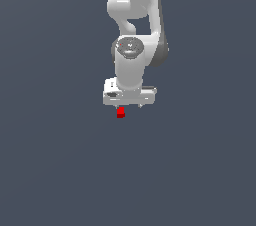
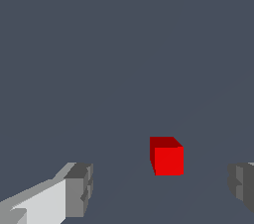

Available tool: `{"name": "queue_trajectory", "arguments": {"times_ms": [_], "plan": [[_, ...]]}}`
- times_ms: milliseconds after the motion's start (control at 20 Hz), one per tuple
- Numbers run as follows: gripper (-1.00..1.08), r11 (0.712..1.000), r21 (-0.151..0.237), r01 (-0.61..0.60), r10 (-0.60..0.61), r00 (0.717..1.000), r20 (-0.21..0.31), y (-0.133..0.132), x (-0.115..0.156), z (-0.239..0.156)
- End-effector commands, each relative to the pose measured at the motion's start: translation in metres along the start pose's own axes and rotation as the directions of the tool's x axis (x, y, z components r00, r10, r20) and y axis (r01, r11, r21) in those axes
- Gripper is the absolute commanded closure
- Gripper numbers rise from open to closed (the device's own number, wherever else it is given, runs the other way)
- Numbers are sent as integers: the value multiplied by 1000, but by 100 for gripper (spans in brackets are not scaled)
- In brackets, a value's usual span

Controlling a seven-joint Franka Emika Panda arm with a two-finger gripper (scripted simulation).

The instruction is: Pick up the red cube and move it to a goal position.

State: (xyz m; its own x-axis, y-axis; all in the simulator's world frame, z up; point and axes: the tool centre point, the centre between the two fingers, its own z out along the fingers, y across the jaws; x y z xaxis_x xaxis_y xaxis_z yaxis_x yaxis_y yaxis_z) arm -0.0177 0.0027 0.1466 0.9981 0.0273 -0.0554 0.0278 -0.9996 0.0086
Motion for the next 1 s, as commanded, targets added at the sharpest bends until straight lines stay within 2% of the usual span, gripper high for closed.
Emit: {"name": "queue_trajectory", "arguments": {"times_ms": [0,450,950], "plan": [[-92,1000,0,0,0,1000,0,0,0,0],[-92,1000,1,4,-4,1000,-8,5,-7,17],[-92,1000,4,15,-15,999,-33,23,-28,75]]}}
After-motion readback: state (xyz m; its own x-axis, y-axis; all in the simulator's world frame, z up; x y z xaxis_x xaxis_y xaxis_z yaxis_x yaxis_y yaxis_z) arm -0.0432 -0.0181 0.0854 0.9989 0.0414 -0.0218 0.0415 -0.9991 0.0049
